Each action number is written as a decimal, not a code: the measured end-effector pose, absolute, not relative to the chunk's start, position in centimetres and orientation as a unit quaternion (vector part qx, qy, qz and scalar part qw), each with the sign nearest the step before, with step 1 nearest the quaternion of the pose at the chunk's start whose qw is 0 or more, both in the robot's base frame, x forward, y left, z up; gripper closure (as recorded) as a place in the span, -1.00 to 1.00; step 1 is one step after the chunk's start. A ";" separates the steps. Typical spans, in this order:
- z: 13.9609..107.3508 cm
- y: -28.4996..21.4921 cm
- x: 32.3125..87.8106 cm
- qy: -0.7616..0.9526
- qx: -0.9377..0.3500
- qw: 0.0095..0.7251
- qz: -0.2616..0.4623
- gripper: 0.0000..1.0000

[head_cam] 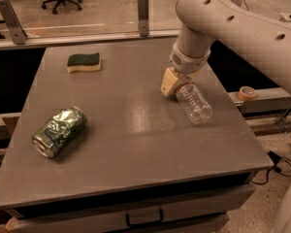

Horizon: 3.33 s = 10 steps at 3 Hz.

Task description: Place water bottle upright

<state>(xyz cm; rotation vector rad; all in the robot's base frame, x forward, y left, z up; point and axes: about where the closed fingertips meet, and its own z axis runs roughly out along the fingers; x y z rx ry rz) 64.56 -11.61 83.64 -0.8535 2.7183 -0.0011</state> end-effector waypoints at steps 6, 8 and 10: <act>96.9 -0.9 63.6 0.764 -0.516 0.309 0.231 1.00; 103.2 0.0 63.3 0.593 -0.641 0.405 0.271 1.00; 101.3 0.6 63.1 0.578 -0.618 0.430 0.315 1.00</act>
Offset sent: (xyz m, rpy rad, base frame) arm -0.0242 0.0707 0.1128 0.3236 -0.1455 0.3843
